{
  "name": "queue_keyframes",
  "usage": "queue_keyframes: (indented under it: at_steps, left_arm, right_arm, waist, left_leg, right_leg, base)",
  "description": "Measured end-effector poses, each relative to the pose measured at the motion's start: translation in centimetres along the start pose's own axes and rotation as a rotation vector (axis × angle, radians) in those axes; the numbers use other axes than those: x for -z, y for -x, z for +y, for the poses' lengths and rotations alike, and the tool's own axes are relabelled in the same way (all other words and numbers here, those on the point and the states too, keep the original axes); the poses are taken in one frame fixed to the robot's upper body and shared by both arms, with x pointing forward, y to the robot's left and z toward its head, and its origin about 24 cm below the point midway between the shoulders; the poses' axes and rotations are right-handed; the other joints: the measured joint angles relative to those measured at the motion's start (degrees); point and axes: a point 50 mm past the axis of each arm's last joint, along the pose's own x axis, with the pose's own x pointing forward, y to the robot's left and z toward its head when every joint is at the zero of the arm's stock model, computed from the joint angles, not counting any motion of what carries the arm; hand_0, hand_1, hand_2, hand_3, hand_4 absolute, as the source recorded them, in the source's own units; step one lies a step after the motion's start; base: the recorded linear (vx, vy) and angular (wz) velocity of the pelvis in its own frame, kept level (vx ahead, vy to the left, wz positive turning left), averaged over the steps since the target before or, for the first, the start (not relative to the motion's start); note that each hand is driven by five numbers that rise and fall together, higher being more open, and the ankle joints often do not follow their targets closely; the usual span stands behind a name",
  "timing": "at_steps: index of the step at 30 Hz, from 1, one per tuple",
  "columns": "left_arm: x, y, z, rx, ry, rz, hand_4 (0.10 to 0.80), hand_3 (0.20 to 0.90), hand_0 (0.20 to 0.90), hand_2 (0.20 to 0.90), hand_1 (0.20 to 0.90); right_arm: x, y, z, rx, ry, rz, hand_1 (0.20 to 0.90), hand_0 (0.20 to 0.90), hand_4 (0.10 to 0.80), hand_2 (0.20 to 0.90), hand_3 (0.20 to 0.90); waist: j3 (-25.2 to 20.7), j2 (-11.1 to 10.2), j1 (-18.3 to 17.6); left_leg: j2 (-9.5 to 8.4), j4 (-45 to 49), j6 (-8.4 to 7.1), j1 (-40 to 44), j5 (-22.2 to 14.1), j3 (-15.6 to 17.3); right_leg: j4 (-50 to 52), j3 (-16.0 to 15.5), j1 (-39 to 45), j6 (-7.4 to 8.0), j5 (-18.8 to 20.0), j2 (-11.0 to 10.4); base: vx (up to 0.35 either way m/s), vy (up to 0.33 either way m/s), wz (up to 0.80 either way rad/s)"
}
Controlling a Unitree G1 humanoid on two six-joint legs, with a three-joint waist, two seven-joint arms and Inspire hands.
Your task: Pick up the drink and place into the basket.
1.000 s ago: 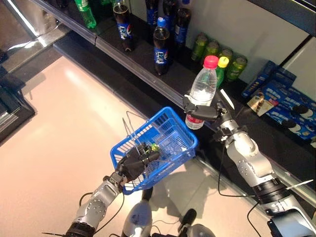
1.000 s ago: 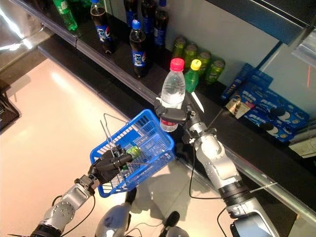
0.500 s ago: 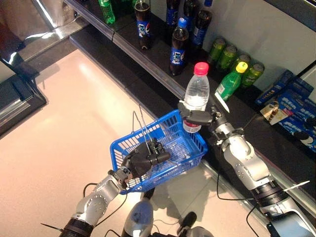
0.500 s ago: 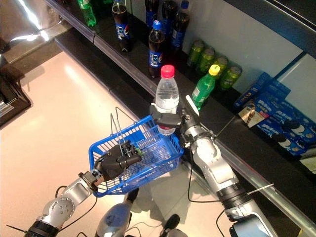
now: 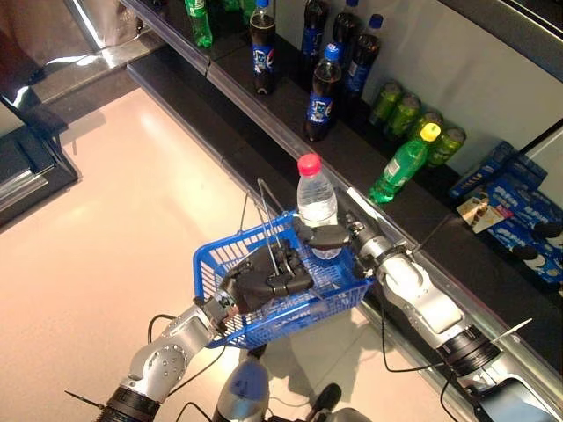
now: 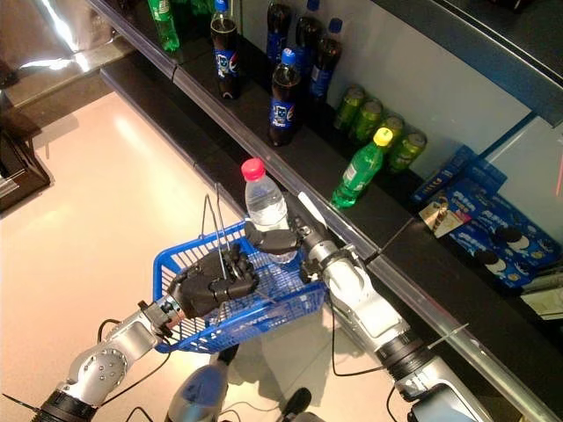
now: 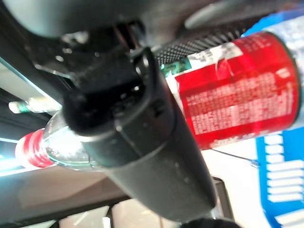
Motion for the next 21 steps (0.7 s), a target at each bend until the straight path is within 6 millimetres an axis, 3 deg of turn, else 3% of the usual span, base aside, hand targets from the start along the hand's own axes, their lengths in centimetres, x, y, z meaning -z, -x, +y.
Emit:
queue_keyframes:
  at_steps: [9, 21]
  left_arm:
    - [0.0, -0.2, -0.8, 0.068, -0.023, 0.015, 0.100, 0.200, 0.300, 0.300, 0.300]
    - [0.1, -0.1, -0.8, 0.087, -0.043, 0.044, 0.100, 0.200, 0.300, 0.300, 0.300]
  right_arm:
    - [3.6, 0.5, 0.9, -0.039, 0.143, 0.167, 0.300, 0.300, 0.100, 0.300, 0.200]
    - [5.6, 0.9, 0.8, -0.038, 0.218, 0.272, 0.300, 0.300, 0.100, 0.300, 0.200]
  waist:
    - [-0.20, -0.31, 1.11]
    - [-0.28, -0.44, 1.36]
  left_leg:
    - [-0.12, 0.01, -0.05, -0.23, 0.06, -0.50]
    - [-0.20, 0.01, -0.16, -0.65, 0.37, -1.18]
  right_leg:
    - [0.00, -0.08, 0.00, 0.23, -0.15, -0.05]
    - [0.00, -0.08, -0.06, 0.45, -0.32, -0.05]
  base:
    - [-0.004, -0.015, 0.02]
    - [-0.001, -0.005, 0.03]
